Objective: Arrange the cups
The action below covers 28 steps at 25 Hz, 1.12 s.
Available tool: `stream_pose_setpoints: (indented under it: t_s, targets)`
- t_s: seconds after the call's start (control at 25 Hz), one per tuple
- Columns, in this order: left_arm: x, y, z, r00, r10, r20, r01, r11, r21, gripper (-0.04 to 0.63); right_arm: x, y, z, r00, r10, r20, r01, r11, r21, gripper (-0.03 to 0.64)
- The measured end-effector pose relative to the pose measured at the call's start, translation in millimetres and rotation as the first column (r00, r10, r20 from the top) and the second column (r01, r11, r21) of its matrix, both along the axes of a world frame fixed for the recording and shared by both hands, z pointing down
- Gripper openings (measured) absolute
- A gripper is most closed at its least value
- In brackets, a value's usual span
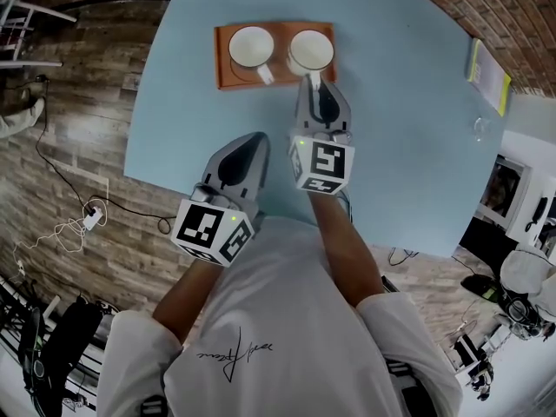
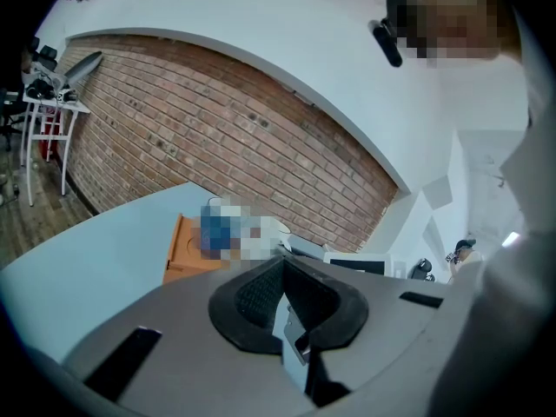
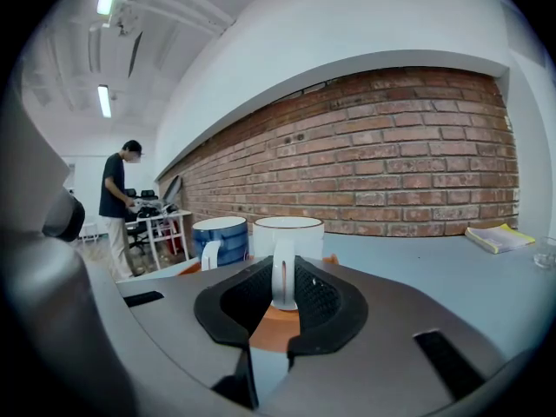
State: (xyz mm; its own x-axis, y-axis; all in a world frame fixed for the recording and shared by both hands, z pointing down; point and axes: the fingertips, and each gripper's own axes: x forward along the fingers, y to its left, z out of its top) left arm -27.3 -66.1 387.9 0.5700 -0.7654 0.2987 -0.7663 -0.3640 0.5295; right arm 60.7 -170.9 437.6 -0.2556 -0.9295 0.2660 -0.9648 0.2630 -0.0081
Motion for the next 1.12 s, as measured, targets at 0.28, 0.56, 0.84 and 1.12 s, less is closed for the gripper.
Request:
stream_pose_setpoints:
  t_s: [0.28, 0.56, 0.84, 1.12]
  targets:
    - [-5, -3, 0, 1.000, 0.000, 0.009, 0.000, 1.000, -0.001, 0.009, -2, -1, 2, 1.000, 0.013, 0.007, -0.013, 1.000, 0.000, 0.066]
    - [-6, -8, -1, 1.000, -0.003, 0.015, 0.003, 1.000, 0.001, 0.009, -2, 0, 5, 1.000, 0.019, 0.009, -0.019, 1.000, 0.006, 0.066]
    - [-12, -12, 0, 1.000, -0.019, 0.007, 0.019, 1.000, 0.000, 0.008, -3, 5, 11, 1.000, 0.023, -0.016, -0.023, 1.000, 0.005, 0.066]
    - [-18, -14, -1, 0.999, -0.035, 0.017, 0.035, 0.999, 0.003, 0.009, -5, 3, 6, 0.999, 0.039, 0.001, -0.039, 0.999, 0.032, 0.066]
